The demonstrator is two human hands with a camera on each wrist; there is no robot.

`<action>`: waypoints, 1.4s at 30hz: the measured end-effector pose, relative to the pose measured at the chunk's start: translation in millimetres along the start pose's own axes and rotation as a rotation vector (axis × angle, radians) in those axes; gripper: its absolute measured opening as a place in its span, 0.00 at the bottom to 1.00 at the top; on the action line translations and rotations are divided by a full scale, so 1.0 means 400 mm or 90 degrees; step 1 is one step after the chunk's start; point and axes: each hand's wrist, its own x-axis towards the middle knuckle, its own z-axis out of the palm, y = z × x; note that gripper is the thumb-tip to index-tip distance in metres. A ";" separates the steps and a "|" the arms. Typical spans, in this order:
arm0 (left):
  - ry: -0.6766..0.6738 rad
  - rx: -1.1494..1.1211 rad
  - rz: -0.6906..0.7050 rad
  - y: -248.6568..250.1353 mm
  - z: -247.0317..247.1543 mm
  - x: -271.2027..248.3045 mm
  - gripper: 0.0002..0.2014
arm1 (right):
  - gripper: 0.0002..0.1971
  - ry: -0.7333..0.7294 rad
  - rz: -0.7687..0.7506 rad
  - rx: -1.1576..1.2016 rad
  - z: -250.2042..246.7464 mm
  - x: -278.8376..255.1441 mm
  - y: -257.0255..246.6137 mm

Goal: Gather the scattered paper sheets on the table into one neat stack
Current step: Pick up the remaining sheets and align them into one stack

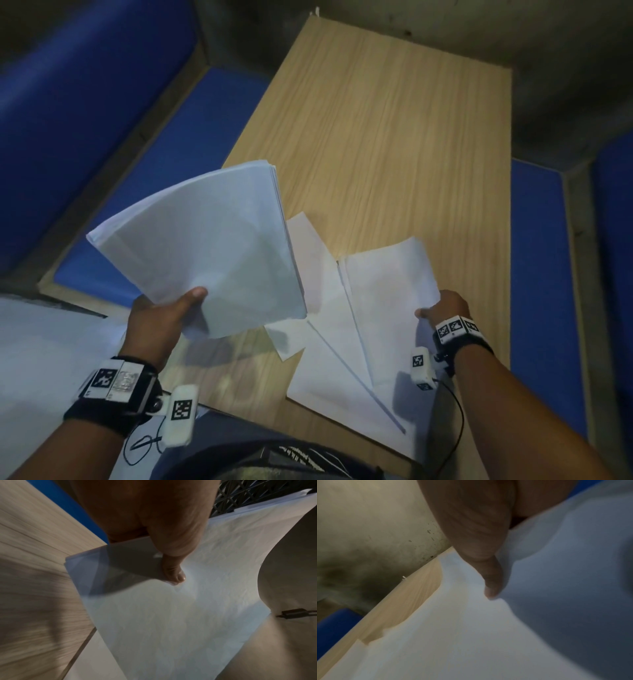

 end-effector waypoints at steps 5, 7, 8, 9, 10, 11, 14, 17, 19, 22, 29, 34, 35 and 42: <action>0.002 -0.009 -0.006 -0.008 -0.004 0.006 0.31 | 0.18 0.037 -0.101 0.216 -0.080 -0.049 -0.018; -0.001 -0.014 -0.001 -0.009 -0.004 0.005 0.29 | 0.19 0.004 -0.147 0.244 -0.127 -0.081 -0.024; -0.007 -0.012 0.001 -0.006 -0.003 0.003 0.22 | 0.20 -0.020 -0.162 0.240 -0.141 -0.095 -0.021; -0.010 -0.002 -0.002 -0.006 -0.002 0.002 0.16 | 0.20 -0.043 -0.171 0.227 -0.146 -0.107 -0.016; -0.010 0.003 0.003 -0.001 0.001 0.000 0.12 | 0.21 -0.062 -0.177 0.206 -0.139 -0.115 -0.009; -0.013 0.008 0.003 0.002 0.003 -0.002 0.11 | 0.22 -0.074 -0.184 0.172 -0.124 -0.120 0.000; -0.014 0.003 0.006 0.013 0.013 -0.011 0.15 | 0.37 -0.089 -0.185 -0.012 -0.045 -0.112 0.032; -0.021 0.007 0.009 0.016 0.018 -0.013 0.18 | 0.53 -0.121 -0.128 -0.131 0.027 -0.112 0.054; -0.020 0.006 0.009 0.010 0.016 -0.008 0.21 | 0.57 -0.098 -0.092 -0.214 0.051 -0.112 0.056; -0.010 0.005 0.000 0.002 0.012 -0.005 0.27 | 0.54 -0.072 -0.044 -0.297 0.049 -0.112 0.039; 0.006 0.005 -0.001 -0.009 0.007 -0.007 0.28 | 0.29 -0.096 -0.102 -0.090 0.041 -0.099 0.056; 0.014 0.006 -0.004 -0.010 -0.010 0.004 0.28 | 0.04 -0.071 -0.218 0.055 -0.007 -0.141 0.054; 0.015 0.009 -0.005 -0.012 -0.015 0.008 0.29 | 0.03 -0.073 -0.231 0.080 -0.024 -0.151 0.051; 0.031 0.007 0.013 0.011 -0.033 0.015 0.26 | 0.21 -0.208 -0.249 0.094 -0.045 -0.221 0.036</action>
